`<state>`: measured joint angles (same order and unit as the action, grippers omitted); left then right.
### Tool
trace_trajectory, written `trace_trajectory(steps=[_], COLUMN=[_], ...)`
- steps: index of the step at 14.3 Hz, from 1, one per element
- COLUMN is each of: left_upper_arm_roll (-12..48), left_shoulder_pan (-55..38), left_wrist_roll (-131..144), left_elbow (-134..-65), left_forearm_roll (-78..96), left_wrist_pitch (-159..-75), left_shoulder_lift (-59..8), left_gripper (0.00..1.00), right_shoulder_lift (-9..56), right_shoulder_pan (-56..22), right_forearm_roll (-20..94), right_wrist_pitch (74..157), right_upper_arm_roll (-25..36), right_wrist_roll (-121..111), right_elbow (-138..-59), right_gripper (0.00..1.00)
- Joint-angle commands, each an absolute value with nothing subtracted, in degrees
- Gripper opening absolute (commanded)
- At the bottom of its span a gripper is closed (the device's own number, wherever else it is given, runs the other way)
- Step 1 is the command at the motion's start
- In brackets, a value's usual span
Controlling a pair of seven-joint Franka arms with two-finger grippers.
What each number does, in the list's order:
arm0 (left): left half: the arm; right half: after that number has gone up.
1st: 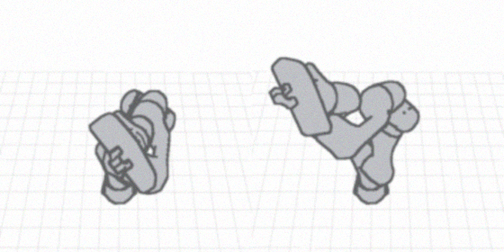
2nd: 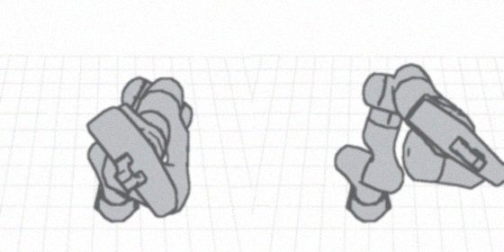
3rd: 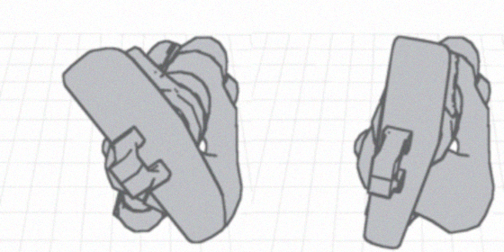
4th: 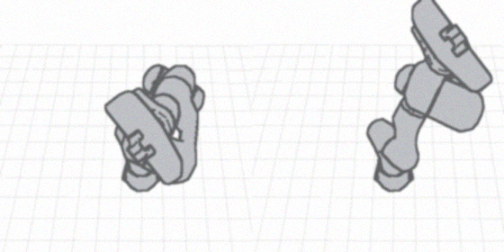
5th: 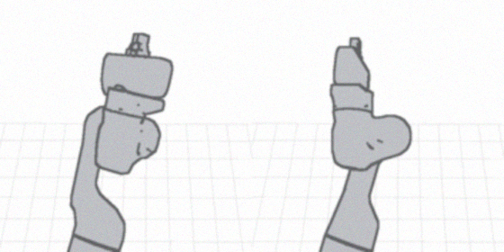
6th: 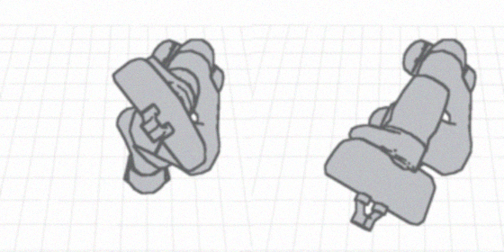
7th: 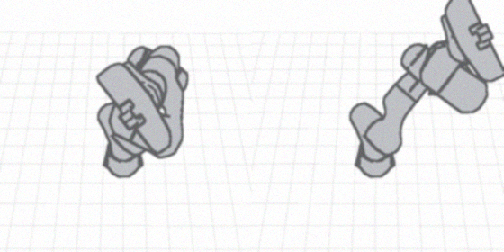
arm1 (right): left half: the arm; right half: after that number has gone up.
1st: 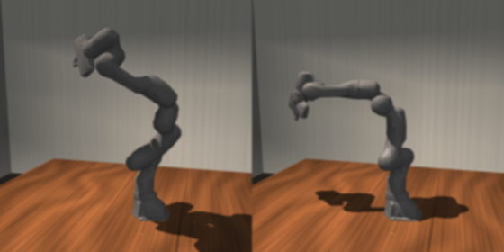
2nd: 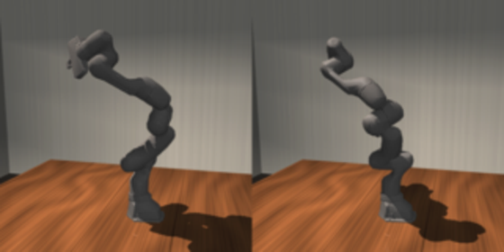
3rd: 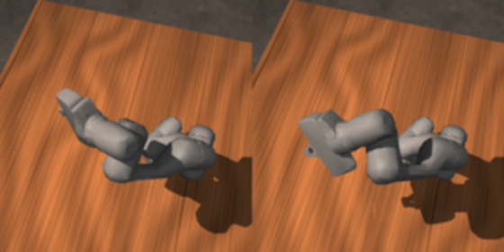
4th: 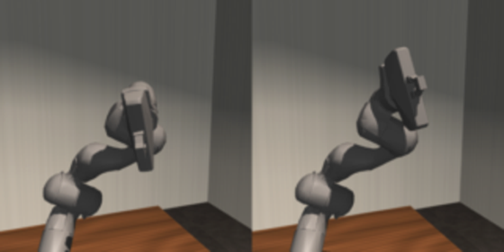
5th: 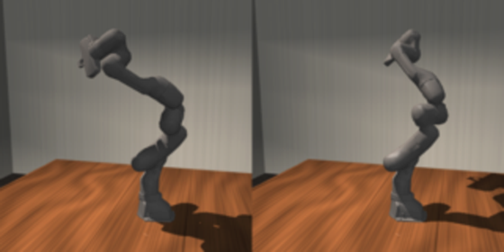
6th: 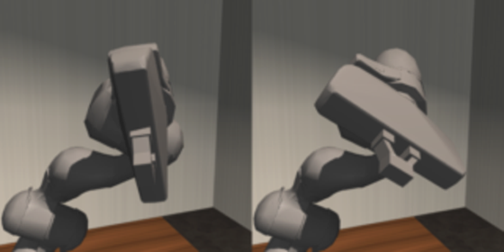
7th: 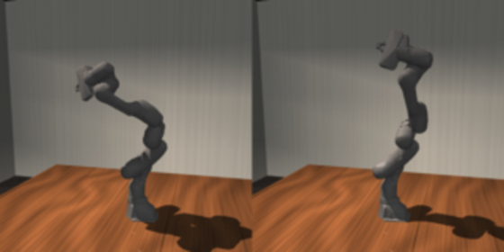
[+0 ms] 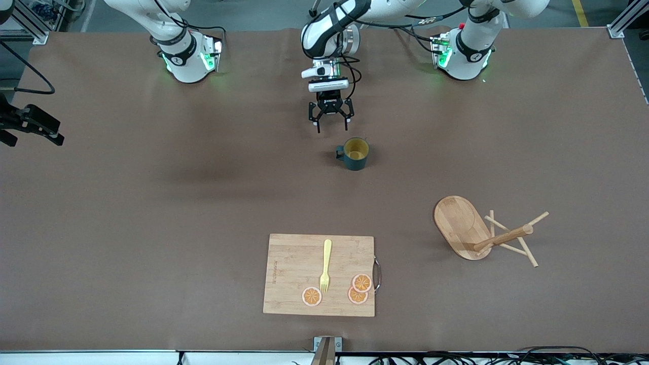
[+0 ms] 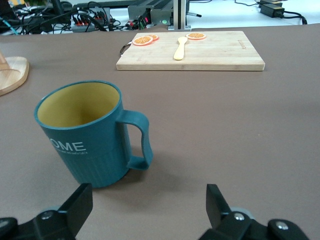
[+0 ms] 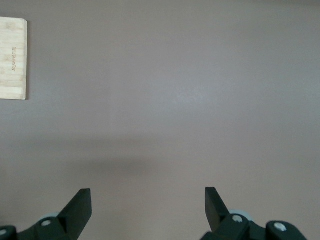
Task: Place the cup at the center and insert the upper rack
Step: 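Lower the left gripper toward the teal mug's handle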
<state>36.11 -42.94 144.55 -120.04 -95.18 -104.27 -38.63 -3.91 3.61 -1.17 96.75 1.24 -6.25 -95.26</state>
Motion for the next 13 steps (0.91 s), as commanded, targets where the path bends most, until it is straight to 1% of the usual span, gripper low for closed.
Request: trace_trajectory(steps=[1, 4, 6, 11, 13], left_upper_arm_roll=[32.4, 29.2, 29.1, 27.7, 27.2], left_shoulder_pan=[-46.7, -49.8, -50.1, -51.0, -51.1], left_wrist_roll=[146.0, 146.3, 146.3, 146.3, 146.3], left_elbow=[-118.5, -115.5, -113.8, -113.6, -112.4], left_forearm_roll=[-96.9, -96.9, -96.8, -100.9, -100.9], left_wrist_pitch=[-103.1, -103.1, -103.0, -103.1, -103.1], left_shoulder_lift=[-40.0, -41.5, -42.3, -43.8, -44.4], left_gripper=[1.0, 1.0, 1.0, 0.99, 0.99], right_shoulder_lift=[-4.8, -4.7, -4.7, -4.7, -4.7], right_shoulder_pan=[3.4, 4.0, 4.0, 4.0, 3.9], right_forearm_roll=[-1.3, -1.4, -1.3, -1.3, -1.3], right_wrist_pitch=[96.5, 96.2, 96.2, 96.6, 96.6], right_upper_arm_roll=[1.0, 1.1, 1.1, 1.2, 1.2], right_wrist_roll=[-6.0, -4.7, -4.7, -4.7, -4.7], right_elbow=[-94.6, -94.7, -94.7, -94.7, -94.7], right_gripper=[1.0, 1.0, 1.0, 1.0, 1.0])
